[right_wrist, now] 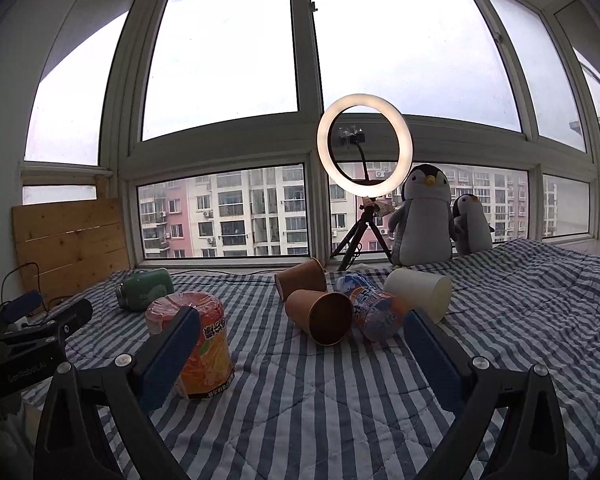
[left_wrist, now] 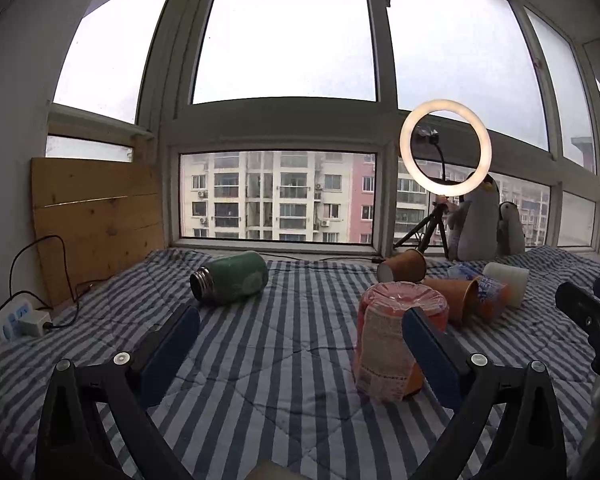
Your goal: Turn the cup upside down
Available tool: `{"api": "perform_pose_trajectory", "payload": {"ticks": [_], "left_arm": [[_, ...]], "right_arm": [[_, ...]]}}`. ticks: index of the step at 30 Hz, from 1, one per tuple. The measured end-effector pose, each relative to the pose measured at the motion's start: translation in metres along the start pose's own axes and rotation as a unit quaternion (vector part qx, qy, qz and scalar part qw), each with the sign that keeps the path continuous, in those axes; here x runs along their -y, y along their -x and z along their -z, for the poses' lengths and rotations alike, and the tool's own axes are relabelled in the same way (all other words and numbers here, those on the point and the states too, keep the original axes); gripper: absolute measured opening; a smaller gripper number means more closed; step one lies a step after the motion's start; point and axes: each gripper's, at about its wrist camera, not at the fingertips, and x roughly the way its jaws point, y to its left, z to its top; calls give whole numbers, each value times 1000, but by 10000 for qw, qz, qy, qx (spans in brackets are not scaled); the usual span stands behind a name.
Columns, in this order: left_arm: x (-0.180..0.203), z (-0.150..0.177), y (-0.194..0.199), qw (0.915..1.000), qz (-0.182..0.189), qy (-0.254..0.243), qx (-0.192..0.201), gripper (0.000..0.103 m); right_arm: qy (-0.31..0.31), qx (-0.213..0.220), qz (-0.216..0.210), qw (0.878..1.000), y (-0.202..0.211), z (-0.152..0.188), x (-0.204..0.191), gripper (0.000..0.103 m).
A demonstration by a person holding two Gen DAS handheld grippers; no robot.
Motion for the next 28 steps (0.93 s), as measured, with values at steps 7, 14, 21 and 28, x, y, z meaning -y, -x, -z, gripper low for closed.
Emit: {"api": "perform_pose_trajectory", "payload": {"ticks": [7, 14, 21, 28], "left_arm": [[4, -1, 4, 10000, -3, -66, 62, 103], [5, -1, 5, 9999, 0, -85, 62, 103], [6, -1, 5, 9999, 3, -114, 64, 103], [9, -2, 3, 9998, 27, -182, 13, 103]], "right_arm": [[-8, 113, 140, 9998, 4, -1, -1, 100], [-1, 217, 270, 9994, 8, -1, -1, 100], [-25, 200, 271, 9994, 7, -1, 0, 100], [-63, 193, 251, 9995, 8, -1, 2, 100]]}}
